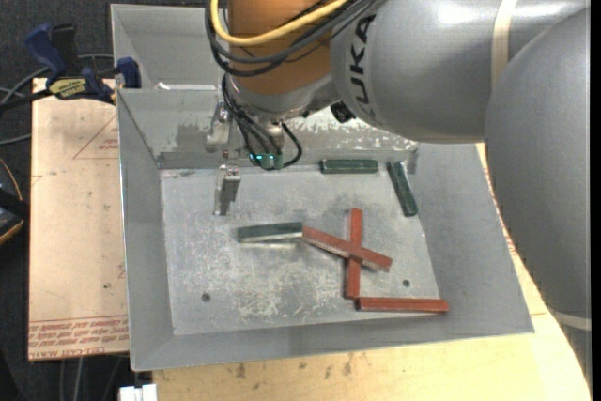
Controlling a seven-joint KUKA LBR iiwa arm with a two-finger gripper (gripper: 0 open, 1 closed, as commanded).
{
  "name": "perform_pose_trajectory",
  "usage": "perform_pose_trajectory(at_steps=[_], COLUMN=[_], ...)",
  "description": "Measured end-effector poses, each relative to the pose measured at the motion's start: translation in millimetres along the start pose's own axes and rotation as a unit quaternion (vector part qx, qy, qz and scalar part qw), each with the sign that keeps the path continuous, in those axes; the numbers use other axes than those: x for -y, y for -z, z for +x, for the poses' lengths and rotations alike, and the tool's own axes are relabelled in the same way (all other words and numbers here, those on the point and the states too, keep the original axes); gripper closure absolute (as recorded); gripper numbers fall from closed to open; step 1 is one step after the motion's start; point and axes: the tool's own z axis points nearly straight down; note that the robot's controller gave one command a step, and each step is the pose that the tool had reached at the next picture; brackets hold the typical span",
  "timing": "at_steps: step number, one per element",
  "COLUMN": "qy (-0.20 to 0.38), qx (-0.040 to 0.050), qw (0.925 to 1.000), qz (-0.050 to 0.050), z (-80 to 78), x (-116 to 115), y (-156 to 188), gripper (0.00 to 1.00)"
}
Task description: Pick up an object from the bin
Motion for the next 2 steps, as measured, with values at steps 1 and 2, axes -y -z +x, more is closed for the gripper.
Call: perform_pose_trajectory(at_steps=[1,2], qy=[-0.002,0.006], qx=[0.004,0.0055], qw=[1.0,1.0], qz=[-0.001,-0.001], z=[-1.8,-3.3], x=[1,64], y=[5,-49], gripper=[0.0,0.0])
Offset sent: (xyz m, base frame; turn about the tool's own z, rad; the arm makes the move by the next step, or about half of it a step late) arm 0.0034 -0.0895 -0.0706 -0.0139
